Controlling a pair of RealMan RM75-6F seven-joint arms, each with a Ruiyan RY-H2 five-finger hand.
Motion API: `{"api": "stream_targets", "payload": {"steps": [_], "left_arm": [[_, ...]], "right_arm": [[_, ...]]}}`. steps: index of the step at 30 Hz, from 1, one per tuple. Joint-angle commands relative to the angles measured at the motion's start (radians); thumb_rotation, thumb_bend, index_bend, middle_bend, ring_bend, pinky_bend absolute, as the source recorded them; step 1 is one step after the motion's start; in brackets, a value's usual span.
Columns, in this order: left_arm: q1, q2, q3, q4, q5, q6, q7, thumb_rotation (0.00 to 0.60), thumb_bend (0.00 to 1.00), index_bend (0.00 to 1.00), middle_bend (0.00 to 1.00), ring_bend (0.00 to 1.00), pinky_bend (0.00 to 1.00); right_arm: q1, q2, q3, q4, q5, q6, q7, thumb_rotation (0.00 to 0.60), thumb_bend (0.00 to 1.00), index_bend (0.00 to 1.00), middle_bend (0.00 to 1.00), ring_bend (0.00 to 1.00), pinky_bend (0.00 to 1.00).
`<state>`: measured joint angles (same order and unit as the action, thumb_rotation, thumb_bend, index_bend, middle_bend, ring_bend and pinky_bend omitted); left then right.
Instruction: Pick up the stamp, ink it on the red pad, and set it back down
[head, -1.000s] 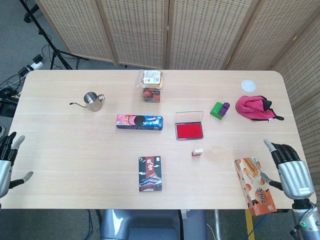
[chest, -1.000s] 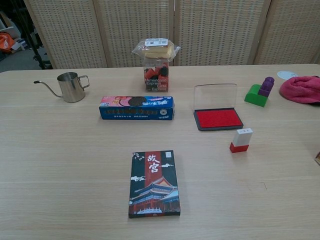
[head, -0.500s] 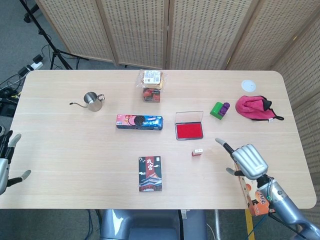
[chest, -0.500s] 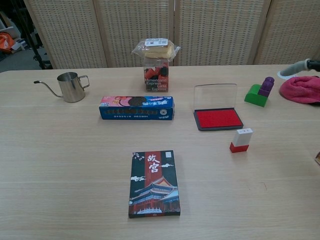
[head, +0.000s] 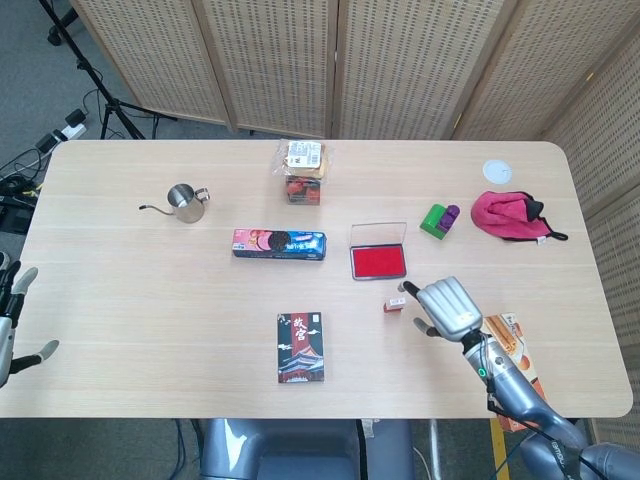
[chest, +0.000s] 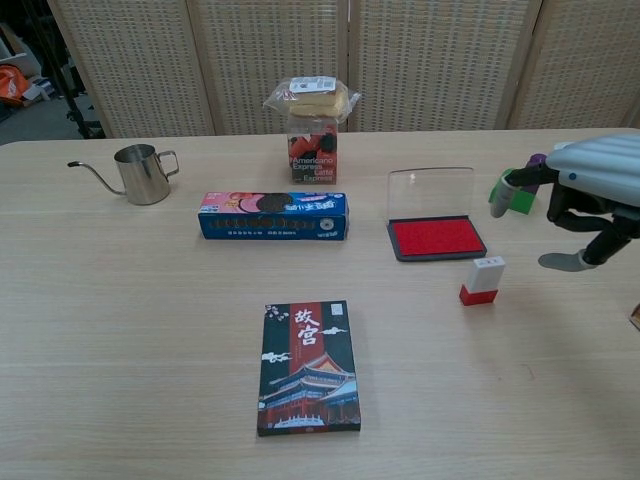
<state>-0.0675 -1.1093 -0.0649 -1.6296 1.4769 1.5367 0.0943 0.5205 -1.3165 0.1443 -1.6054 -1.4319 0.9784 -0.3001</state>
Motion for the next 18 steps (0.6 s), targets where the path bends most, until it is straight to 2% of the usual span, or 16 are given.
{"api": "stream_targets", "payload": {"steps": [1,18], "left_arm": [[0.000,0.000,-0.001,0.000,-0.001,0.000,-0.002,0.600,0.00,0.00,0.00,0.00,0.00],[-0.005,0.005,-0.003,-0.003,-0.012,-0.016,-0.010,0.600,0.00,0.00,0.00,0.00,0.00]], "right_arm": [[0.012,-0.018,0.004,0.009,0.025,-0.008,-0.030,0.600,0.34,0.33,0.92,1.00,1.00],[0.067,-0.098,0.008,0.068,0.122,-0.039,-0.116,0.600,0.34,0.35,0.92,1.00,1.00]]}}
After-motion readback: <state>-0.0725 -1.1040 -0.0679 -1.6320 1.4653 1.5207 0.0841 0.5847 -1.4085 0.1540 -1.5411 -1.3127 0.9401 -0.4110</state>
